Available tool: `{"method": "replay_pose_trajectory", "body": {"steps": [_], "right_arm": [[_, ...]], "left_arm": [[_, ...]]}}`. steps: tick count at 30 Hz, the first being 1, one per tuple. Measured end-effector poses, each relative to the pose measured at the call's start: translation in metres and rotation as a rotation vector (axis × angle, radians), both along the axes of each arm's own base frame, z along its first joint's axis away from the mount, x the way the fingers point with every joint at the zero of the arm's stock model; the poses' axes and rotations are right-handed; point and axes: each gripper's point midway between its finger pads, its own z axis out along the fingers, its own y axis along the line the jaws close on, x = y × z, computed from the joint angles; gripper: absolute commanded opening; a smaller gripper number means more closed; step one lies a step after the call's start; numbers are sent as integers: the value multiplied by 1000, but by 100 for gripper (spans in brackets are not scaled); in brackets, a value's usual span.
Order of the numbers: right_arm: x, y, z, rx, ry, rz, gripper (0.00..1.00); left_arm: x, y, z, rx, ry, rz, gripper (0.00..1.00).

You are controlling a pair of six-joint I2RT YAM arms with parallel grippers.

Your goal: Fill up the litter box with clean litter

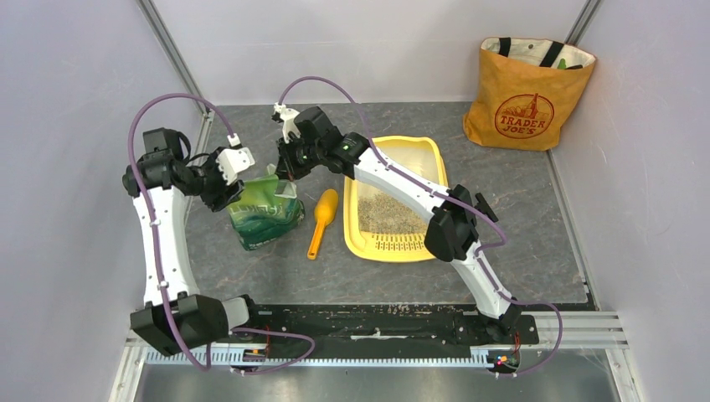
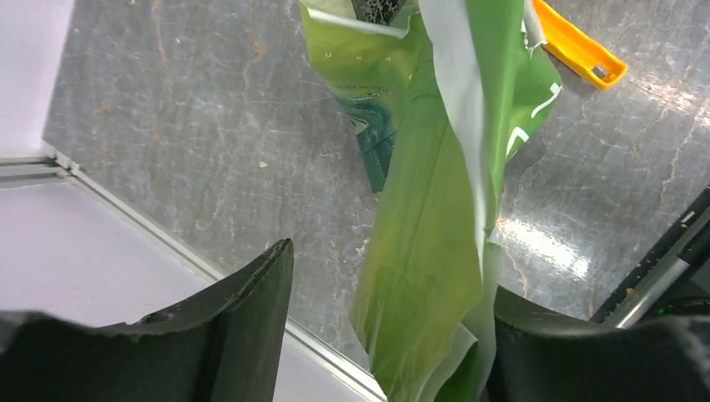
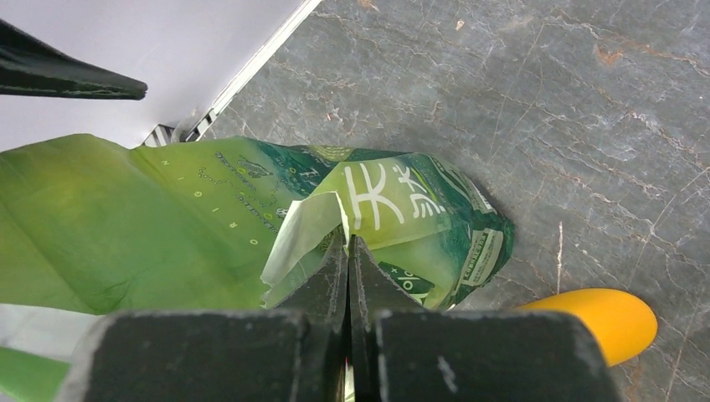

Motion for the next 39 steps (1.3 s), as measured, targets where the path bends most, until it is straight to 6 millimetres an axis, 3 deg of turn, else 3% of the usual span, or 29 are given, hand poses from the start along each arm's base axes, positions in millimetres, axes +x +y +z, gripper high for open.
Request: {"method": "replay_pose_trajectory", "body": {"steps": [2,7,9,13,17,20,24,25,27,30,39], "right_arm": [[0,-1,0,-4,-4,4,0],[-1,-4,-2,-23,-9,7,40],[-1,-8,-3,-36,-9,0,41],[-1,-16,-6,-62,5,-4,31],[-4,-20,-9,-70,38,-3,37],[-5,-22,-10,-72,59,-6,35],[-7,-23,-12,-77,74,-6,22],[-7,-23,-12,-78,77,-7,16],[-8,-24,-13,-81,85,-10,0],[-9,-24,-11,-80,99,-16,0],[-9,-20,2,-76,78,-25,1]], "left_arm": [[0,1,-4,-9,34,-5,66],[-7,-9,-6,-48,70,-54,64],[-10,-15,-6,-75,79,-65,63],[-14,-19,-14,-139,105,-54,64],[-17,-12,-19,-256,108,18,67],[-21,-6,-27,-325,99,80,67],[-29,-10,-36,-370,72,107,65],[-30,-12,-39,-379,64,107,62],[-29,-16,-44,-411,51,111,42],[-20,-18,-50,-466,35,123,4],[-3,-16,-41,-499,1,134,2]]}}
